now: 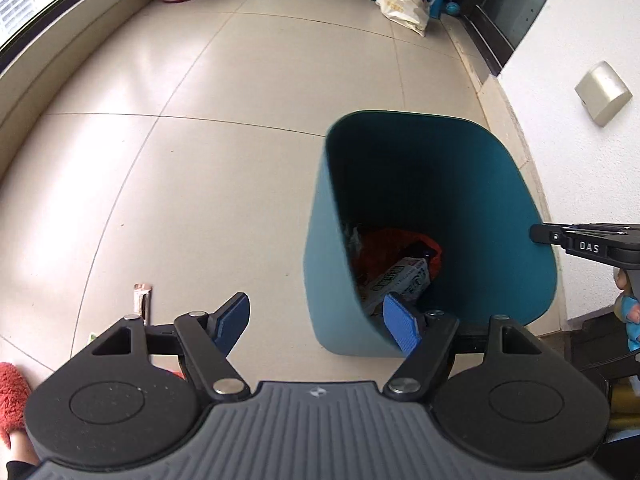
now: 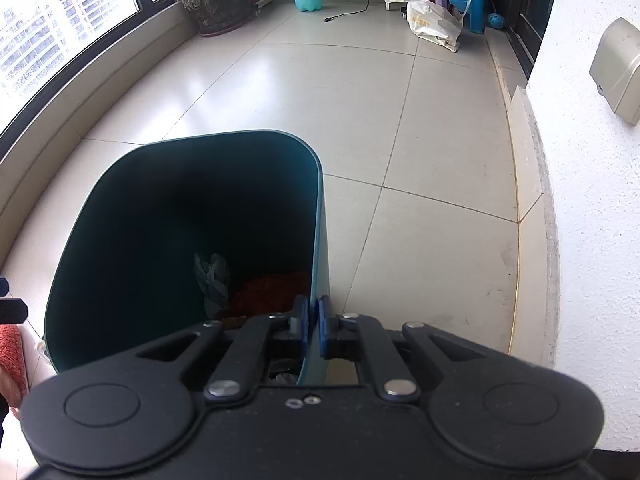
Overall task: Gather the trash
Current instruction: 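Lower the left gripper onto the orange foam net and close, then lift the orange net and carry it over the teal bin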
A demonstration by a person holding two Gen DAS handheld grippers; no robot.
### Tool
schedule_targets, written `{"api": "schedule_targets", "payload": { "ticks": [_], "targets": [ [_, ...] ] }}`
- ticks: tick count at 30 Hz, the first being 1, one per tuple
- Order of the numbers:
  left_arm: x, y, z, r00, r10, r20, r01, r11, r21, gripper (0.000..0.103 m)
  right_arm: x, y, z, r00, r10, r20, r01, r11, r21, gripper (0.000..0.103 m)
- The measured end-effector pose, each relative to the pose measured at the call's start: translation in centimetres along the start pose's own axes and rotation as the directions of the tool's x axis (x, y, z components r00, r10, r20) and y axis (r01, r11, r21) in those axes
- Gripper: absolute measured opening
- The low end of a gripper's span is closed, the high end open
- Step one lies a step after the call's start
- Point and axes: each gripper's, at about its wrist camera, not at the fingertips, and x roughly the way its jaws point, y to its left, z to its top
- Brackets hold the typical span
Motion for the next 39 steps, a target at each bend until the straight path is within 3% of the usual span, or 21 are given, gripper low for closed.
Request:
{"api": "schedule_targets", "payload": {
  "ticks": [6, 13, 21, 24, 27, 36, 37, 39],
  "targets": [
    [1.5, 6.1, -2.4, 0.998, 0.057, -0.020, -0.059, 0.992, -0.112, 0.073, 0.0, 0.1, -0.1, 1.000, -0.007, -0.001, 0.007, 1.000, -0.004, 0.005],
    [8.1, 10.5, -6.2, 0.988, 0.093, -0.126, -0.115, 0.977, -0.177, 0.073, 0.0, 0.5, -0.1, 1.000, -0.020, -0.002, 0.020, 1.000, -0.014, 0.005],
    [15.9, 13.1, -10.7, 0.946, 0.113, -0.304, -0.170, 0.971, -0.168, 0.073, 0.0, 0.7, -0.1, 1.000, -0.023, -0.006, 0.022, 0.999, -0.029, 0.006],
    [18.3, 13.6, -11.8, 0.918, 0.191, -0.348, -0.239, 0.966, -0.101, 0.073, 0.1, 0.8, -0.1, 1.000, -0.021, -0.010, 0.021, 0.999, -0.030, 0.007],
    [20.5, 14.6, -12.7, 0.896, 0.212, -0.390, -0.267, 0.959, -0.091, 0.073, 0.2, 0.8, 0.0, 1.000, -0.020, -0.017, 0.019, 0.999, -0.033, 0.007],
    [23.8, 16.3, -14.0, 0.873, 0.205, -0.442, -0.285, 0.951, -0.122, 0.073, 1.1, 0.8, 0.0, 0.999, -0.025, -0.048, 0.023, 0.999, -0.043, 0.007],
    [23.8, 16.3, -14.0, 0.873, 0.225, -0.433, -0.301, 0.947, -0.115, 0.072, 1.2, 0.7, 0.0, 0.999, -0.025, -0.048, 0.023, 0.999, -0.043, 0.007],
    [24.1, 16.2, -14.1, 0.868, 0.239, -0.434, -0.309, 0.946, -0.098, 0.050, 1.3, 0.7, 0.0, 0.998, -0.026, -0.051, 0.024, 0.999, -0.043, 0.007]
  ]
}}
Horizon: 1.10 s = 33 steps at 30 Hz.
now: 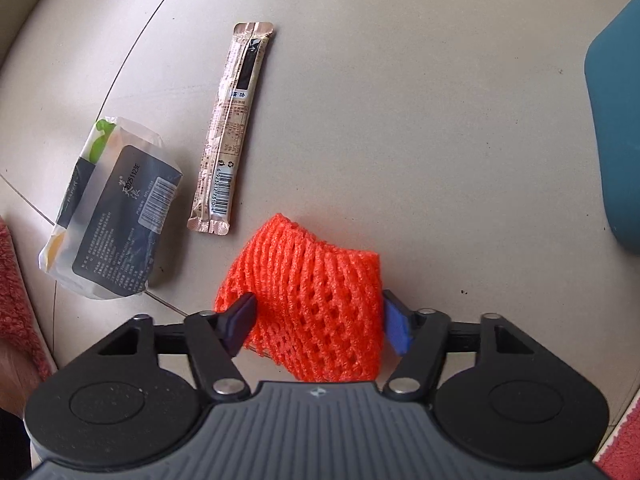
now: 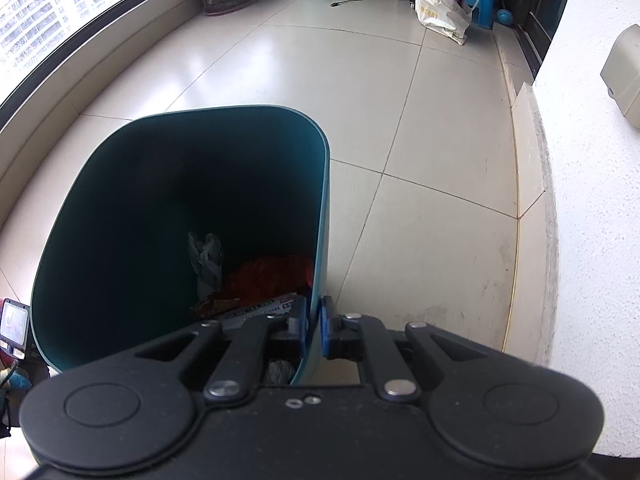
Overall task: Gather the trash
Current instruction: 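Lift the orange net and carry it over the teal bin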
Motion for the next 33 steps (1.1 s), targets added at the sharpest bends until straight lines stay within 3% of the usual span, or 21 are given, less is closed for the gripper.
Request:
{"api": "schedule_targets", "payload": {
  "ticks": [5, 9, 15, 23, 33],
  "targets": [
    [-0.5, 0.2, -0.3, 1.000, 0.022, 0.010, -0.022, 0.999, -0.028, 0.021, 0.1, 0.1, 0.0, 1.000, -0.003, -0.002, 0.003, 1.000, 0.000, 0.008],
    [-2.4, 0.7, -0.6, 0.998, 0.050, 0.039, -0.048, 0.997, -0.054, 0.013, 0.1, 0.1, 0.0, 1.000, -0.005, -0.003, 0.005, 1.000, -0.001, 0.008],
    [-6.9, 1.0, -0.4, 0.997, 0.028, 0.069, -0.019, 0.992, -0.123, 0.012, 0.0, -0.2, -0.1, 1.000, 0.003, -0.001, -0.003, 1.000, 0.010, 0.006],
    [-14.8, -0.4, -0.6, 0.986, -0.017, 0.168, 0.037, 0.993, -0.116, 0.012, -0.8, 0.1, -0.4, 1.000, -0.005, 0.019, 0.005, 1.000, -0.004, 0.005],
    [-24.6, -4.0, -0.8, 0.940, -0.091, 0.329, 0.099, 0.995, -0.009, 0.012, -1.7, 0.0, -0.8, 0.999, 0.004, 0.044, -0.004, 1.000, 0.002, 0.004]
  ]
}}
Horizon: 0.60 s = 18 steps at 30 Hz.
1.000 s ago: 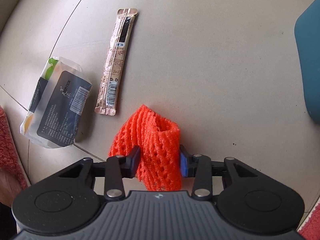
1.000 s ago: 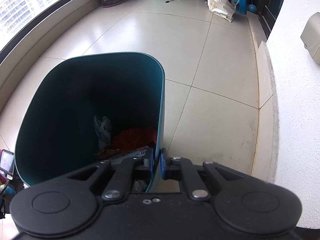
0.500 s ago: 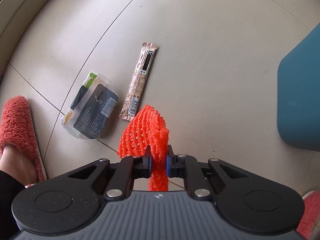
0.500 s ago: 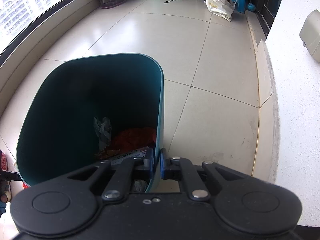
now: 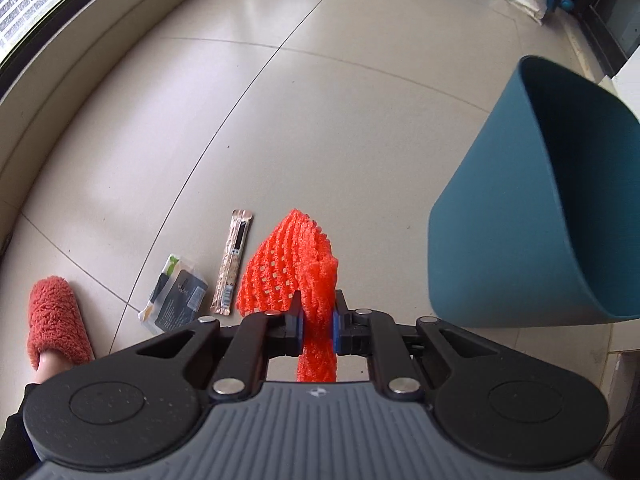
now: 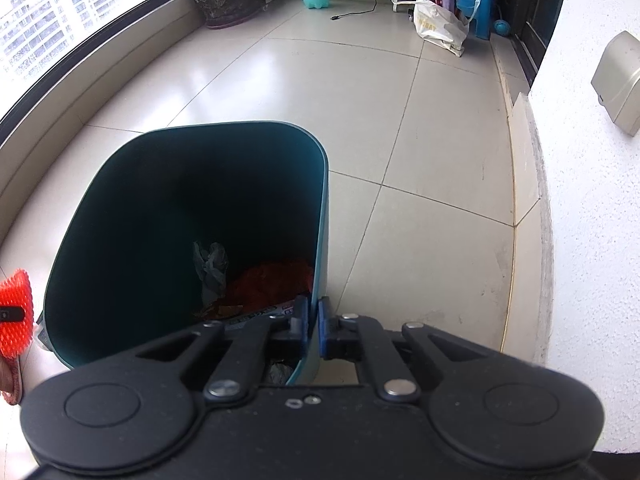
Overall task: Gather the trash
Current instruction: 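Lift the orange net and carry it over the teal bin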
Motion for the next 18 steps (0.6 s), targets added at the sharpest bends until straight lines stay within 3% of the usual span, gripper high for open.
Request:
{"api": "schedule_targets", "payload": {
  "ticks": [11, 18],
  "targets": [
    [-6.3, -7.0, 2.6, 0.987, -0.122, 0.101, 0.107, 0.983, 0.146, 0.012, -0.1, -0.3, 0.0, 1.000, 0.013, 0.003, -0.014, 1.000, 0.015, 0.004],
    [-7.4, -12.5, 4.8, 0.965, -0.241, 0.105, 0.209, 0.946, 0.247, 0.012, -0.2, -0.5, 0.0, 1.000, 0.024, 0.004, -0.024, 0.999, 0.022, 0.004]
  ]
}}
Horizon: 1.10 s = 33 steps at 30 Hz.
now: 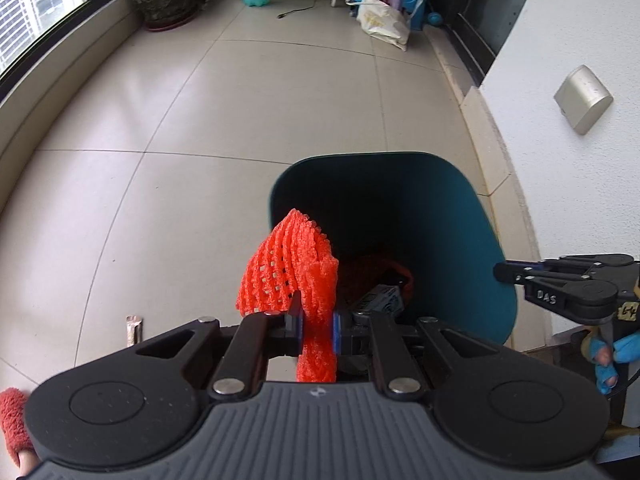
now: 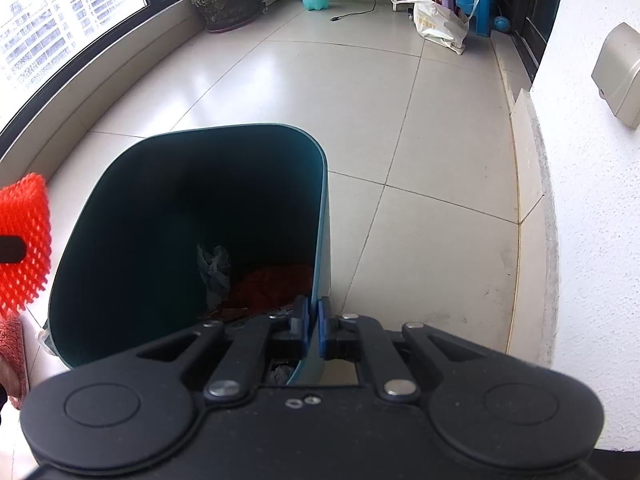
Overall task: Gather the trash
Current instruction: 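Lift the orange net and carry it over the teal bin, then open the left gripper to drop the orange net into the bin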
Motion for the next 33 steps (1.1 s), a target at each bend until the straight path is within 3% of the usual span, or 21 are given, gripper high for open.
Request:
{"api": "schedule_targets", "payload": {
  "ticks": [7, 13, 22, 27, 33],
  "targets": [
    [5.2, -3.8, 1.1, 0.996, -0.042, -0.080, 0.046, 0.998, 0.050, 0.012, 0.0, -0.1, -0.2, 1.000, 0.006, 0.003, -0.006, 1.000, -0.011, 0.005],
    [10.0, -6.1, 1.2, 0.989, -0.021, -0.148, 0.032, 0.997, 0.070, 0.012, -0.2, -0.3, -0.3, 1.000, 0.018, 0.005, -0.018, 1.000, -0.007, 0.005],
    [16.2, -6.6, 0.9, 0.965, 0.011, -0.261, 0.005, 0.998, 0.060, 0.012, -0.2, -0.7, -0.4, 0.999, 0.032, 0.008, -0.032, 0.999, -0.010, 0.005],
    [17.9, -6.2, 0.6, 0.949, -0.051, -0.311, 0.057, 0.998, 0.012, 0.013, -0.2, -0.6, -0.6, 1.000, 0.029, 0.009, -0.029, 0.999, -0.018, 0.005],
    [17.8, -5.5, -0.1, 0.947, -0.101, -0.306, 0.104, 0.995, -0.005, 0.030, -0.4, -0.5, -0.6, 1.000, 0.028, 0.010, -0.027, 0.999, -0.022, 0.005]
  ]
}}
